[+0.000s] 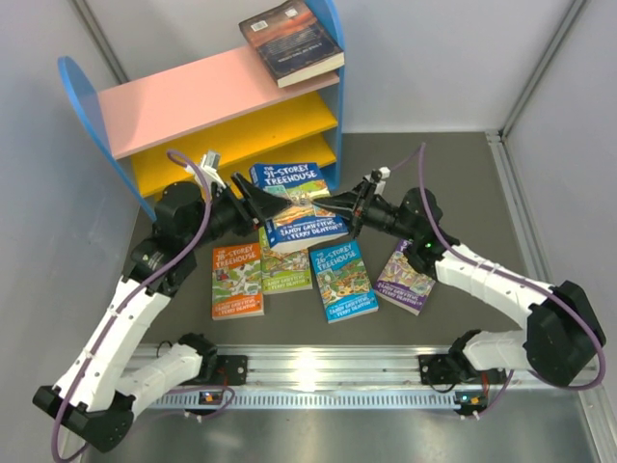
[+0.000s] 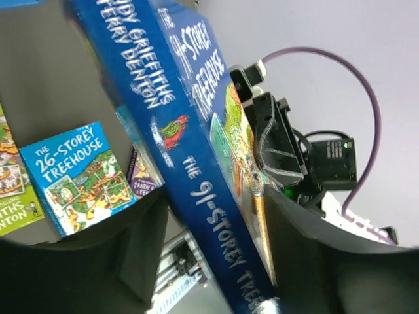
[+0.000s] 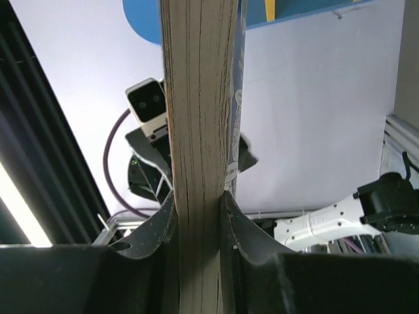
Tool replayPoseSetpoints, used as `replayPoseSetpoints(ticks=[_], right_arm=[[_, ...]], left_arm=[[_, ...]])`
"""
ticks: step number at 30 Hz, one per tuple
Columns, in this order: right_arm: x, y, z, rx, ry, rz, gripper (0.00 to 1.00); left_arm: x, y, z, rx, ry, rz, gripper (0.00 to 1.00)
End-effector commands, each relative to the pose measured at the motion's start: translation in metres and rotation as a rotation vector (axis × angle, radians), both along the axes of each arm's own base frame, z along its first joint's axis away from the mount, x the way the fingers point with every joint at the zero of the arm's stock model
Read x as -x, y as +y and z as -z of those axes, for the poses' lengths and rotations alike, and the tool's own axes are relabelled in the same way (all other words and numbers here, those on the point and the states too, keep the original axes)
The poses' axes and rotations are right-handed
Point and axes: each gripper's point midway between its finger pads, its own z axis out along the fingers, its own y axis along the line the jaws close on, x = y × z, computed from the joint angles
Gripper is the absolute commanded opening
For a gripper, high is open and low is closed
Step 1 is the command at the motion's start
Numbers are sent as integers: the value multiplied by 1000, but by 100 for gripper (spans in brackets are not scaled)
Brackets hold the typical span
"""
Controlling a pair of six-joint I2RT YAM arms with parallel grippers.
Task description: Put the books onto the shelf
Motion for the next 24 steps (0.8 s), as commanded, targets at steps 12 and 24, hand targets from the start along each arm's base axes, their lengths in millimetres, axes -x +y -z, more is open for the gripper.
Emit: replayPoseSetpoints(ticks=[12, 24], right_arm=[[21, -25, -74, -39, -233, -53, 0], [28, -31, -83, 17, -316, -80, 91]], left_arm=[[5, 13, -36, -97, 20, -37, 29], [-11, 61, -142, -382, -233, -187, 0]])
